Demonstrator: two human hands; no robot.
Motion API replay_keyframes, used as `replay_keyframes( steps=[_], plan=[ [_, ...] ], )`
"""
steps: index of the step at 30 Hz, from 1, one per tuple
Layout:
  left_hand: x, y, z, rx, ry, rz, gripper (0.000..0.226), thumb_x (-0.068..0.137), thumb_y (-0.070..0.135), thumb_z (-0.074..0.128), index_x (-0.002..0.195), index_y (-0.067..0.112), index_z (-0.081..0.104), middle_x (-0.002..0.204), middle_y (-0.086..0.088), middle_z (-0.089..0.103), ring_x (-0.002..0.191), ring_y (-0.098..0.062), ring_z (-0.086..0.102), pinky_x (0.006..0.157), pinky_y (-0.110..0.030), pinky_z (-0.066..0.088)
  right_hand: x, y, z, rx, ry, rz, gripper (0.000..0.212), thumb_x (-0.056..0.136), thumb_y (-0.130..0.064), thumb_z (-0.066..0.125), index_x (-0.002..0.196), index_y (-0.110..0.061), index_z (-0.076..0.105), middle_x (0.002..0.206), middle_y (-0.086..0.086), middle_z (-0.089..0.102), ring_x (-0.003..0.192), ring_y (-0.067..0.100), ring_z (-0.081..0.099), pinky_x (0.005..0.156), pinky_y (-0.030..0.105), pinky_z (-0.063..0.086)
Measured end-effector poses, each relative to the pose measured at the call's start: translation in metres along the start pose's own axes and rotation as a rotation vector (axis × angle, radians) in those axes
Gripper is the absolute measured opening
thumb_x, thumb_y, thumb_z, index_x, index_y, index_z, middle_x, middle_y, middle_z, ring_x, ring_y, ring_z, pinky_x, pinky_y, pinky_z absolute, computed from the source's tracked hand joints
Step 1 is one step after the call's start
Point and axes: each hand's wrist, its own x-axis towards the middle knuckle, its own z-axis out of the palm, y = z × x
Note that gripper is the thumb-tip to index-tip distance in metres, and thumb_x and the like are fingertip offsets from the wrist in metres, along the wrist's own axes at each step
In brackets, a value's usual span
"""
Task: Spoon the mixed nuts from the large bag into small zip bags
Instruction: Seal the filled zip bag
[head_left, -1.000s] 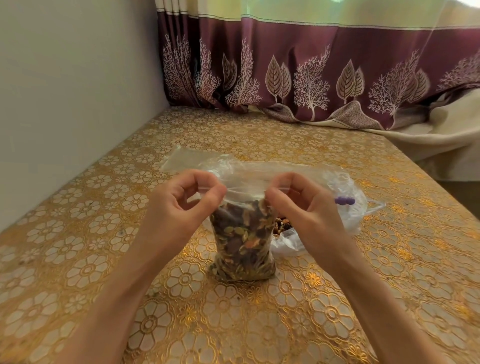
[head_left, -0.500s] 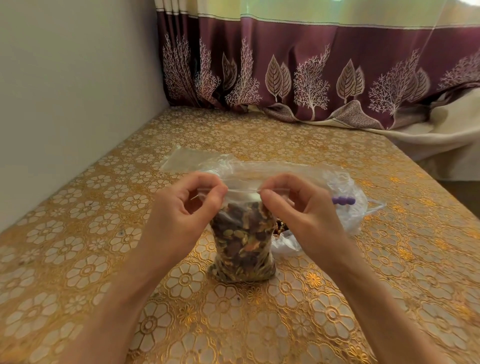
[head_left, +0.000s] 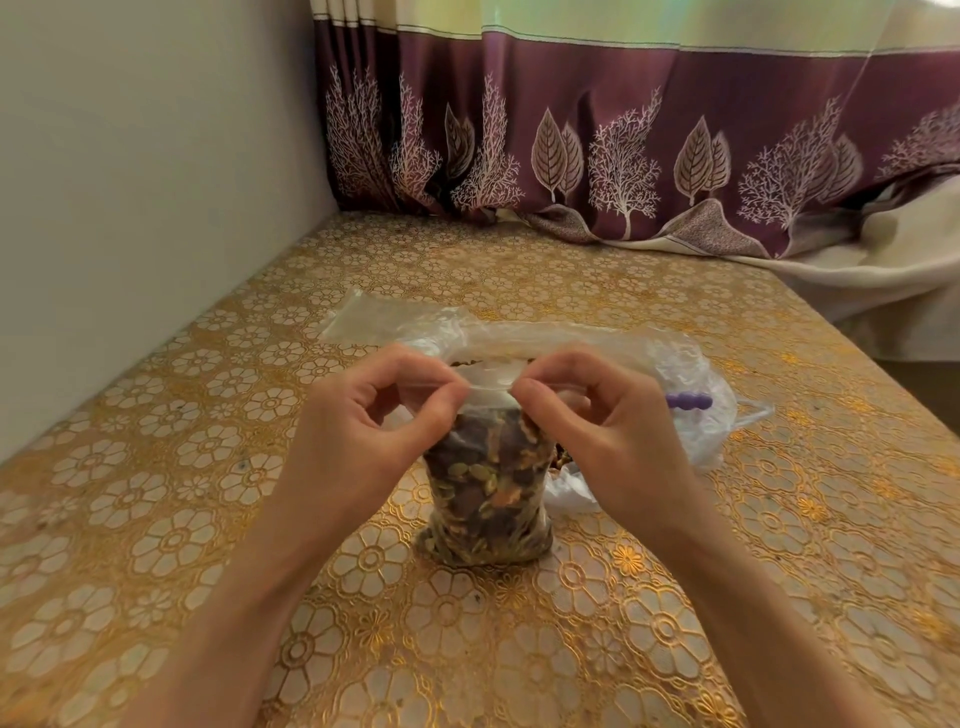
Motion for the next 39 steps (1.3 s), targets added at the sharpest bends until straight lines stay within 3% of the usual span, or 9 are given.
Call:
replay_keyframes(
  steps=[3,6,9,11,18,24,28,34,39],
  plan=[
    [0.001,-0.001,-0.001,0.012,0.004,0.016,0.011,0.073,0.026,0.076,0.072,0.026,0.065,0.070,0.015,0.066,0.068,-0.001,0.061,0.061,-0.009,0.046,0.000,-0.001,0.001,-0.019,-0.011,-0.025,0.018,0.086,-0.003,0.064,0.079,-0.019,0.065,0.057,-0.027,0.054,0.057,-0.007,0.054,0.055,0.007,0.037],
    [0.001,-0.001,0.000,0.020,-0.022,0.032,0.007,0.073,0.030,0.063,0.072,0.023,0.064,0.068,0.015,0.064,0.066,0.000,0.060,0.059,-0.007,0.042,-0.001,-0.002,0.002,-0.013,-0.038,-0.029,0.018,0.086,0.000,0.063,0.082,-0.018,0.065,0.058,-0.025,0.056,0.057,-0.006,0.055,0.055,0.005,0.037],
    [0.002,0.001,0.001,0.035,-0.056,0.043,0.001,0.076,0.024,0.066,0.077,0.025,0.065,0.071,0.019,0.065,0.068,0.003,0.061,0.060,-0.004,0.041,-0.001,-0.003,0.004,0.006,-0.037,-0.004,0.019,0.084,-0.003,0.066,0.081,-0.021,0.067,0.078,-0.006,0.065,0.068,0.003,0.062,0.063,0.011,0.045],
    [0.003,0.001,0.002,0.055,-0.049,0.058,0.011,0.077,0.015,0.064,0.080,0.025,0.067,0.076,0.020,0.066,0.074,0.004,0.062,0.063,-0.005,0.043,-0.001,-0.004,0.005,-0.007,-0.028,-0.011,0.020,0.084,-0.003,0.066,0.080,-0.022,0.066,0.080,0.000,0.064,0.069,0.003,0.061,0.063,0.011,0.045],
    [0.003,0.006,0.005,0.090,-0.043,0.081,0.003,0.074,0.026,0.064,0.076,0.024,0.065,0.075,0.021,0.064,0.072,0.007,0.060,0.063,-0.004,0.041,-0.001,-0.005,0.006,-0.022,-0.012,-0.017,0.022,0.084,-0.003,0.066,0.077,-0.024,0.065,0.072,-0.015,0.059,0.062,-0.004,0.056,0.059,0.007,0.040],
    [0.002,0.007,0.005,0.120,-0.058,0.085,0.012,0.079,0.011,0.069,0.077,0.022,0.065,0.074,0.015,0.064,0.074,0.003,0.060,0.065,-0.006,0.042,-0.001,-0.006,0.007,-0.029,-0.009,-0.024,0.024,0.084,-0.001,0.066,0.077,-0.023,0.064,0.077,-0.012,0.060,0.067,-0.003,0.059,0.061,0.007,0.043],
    [0.003,0.007,0.007,0.163,-0.052,0.113,0.008,0.077,0.015,0.066,0.082,0.022,0.067,0.078,0.007,0.065,0.077,-0.006,0.062,0.068,-0.013,0.048,-0.001,-0.005,0.009,-0.073,0.015,-0.049,0.023,0.083,-0.002,0.067,0.079,-0.024,0.063,0.079,-0.010,0.061,0.072,0.003,0.061,0.066,0.010,0.045],
    [0.001,0.008,0.010,0.228,0.002,0.144,0.008,0.078,0.013,0.072,0.080,0.018,0.066,0.077,0.008,0.065,0.076,-0.005,0.062,0.067,-0.013,0.048,-0.001,-0.003,0.011,-0.083,0.052,-0.069,0.013,0.081,-0.013,0.064,0.079,-0.026,0.062,0.079,-0.012,0.060,0.074,0.007,0.064,0.067,0.012,0.047],
    [0.000,0.009,0.009,0.222,-0.003,0.141,0.007,0.075,0.018,0.066,0.078,0.024,0.064,0.075,0.010,0.064,0.073,-0.006,0.060,0.063,-0.013,0.046,-0.001,-0.004,0.007,-0.056,0.017,-0.061,0.021,0.081,-0.004,0.067,0.077,-0.024,0.064,0.077,-0.011,0.061,0.071,0.003,0.062,0.064,0.010,0.045]
  ],
)
